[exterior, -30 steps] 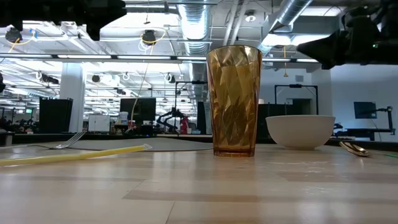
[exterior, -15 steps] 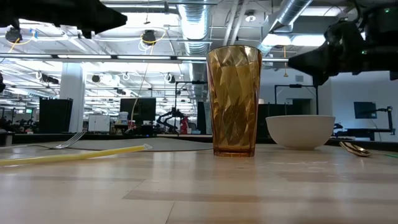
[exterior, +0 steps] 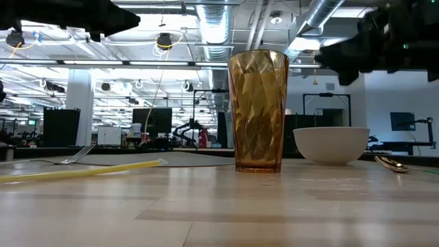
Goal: Pick & Place Utensil
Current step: Put the bowl on the table placemat, then put the fork into the bowl on the table placemat
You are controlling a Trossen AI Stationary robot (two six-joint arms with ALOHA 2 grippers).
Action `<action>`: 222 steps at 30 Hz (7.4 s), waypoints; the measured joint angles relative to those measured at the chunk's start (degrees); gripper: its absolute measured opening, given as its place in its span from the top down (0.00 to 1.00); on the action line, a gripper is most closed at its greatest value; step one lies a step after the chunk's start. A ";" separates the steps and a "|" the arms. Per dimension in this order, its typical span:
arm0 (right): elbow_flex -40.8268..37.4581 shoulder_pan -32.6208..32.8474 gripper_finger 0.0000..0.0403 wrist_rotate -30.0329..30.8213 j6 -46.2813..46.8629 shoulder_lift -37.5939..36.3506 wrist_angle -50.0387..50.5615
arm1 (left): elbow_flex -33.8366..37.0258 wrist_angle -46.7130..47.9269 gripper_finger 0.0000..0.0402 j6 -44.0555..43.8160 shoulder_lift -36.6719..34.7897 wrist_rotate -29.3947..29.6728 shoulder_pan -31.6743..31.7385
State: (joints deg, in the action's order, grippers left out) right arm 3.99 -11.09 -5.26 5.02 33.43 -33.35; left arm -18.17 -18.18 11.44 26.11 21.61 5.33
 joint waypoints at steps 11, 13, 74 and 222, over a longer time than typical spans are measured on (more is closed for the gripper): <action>21.30 9.53 0.55 18.85 10.21 6.18 51.11 | -4.37 0.65 0.72 -1.44 4.28 -7.10 0.00; 22.30 10.85 0.56 18.83 12.61 8.45 52.54 | -4.37 2.12 0.72 -1.44 5.71 -7.49 0.00; 71.93 4.78 0.97 8.00 -17.32 66.09 41.06 | -6.99 14.27 0.72 -18.21 7.87 -12.33 0.04; 43.80 6.05 0.75 23.15 -1.06 37.04 28.36 | -7.48 58.98 0.72 -70.46 41.41 -28.05 -24.62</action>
State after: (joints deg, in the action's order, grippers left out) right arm 47.79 -5.04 17.89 3.97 70.48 -4.99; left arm -25.65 40.80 -59.03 67.52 -6.44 -19.29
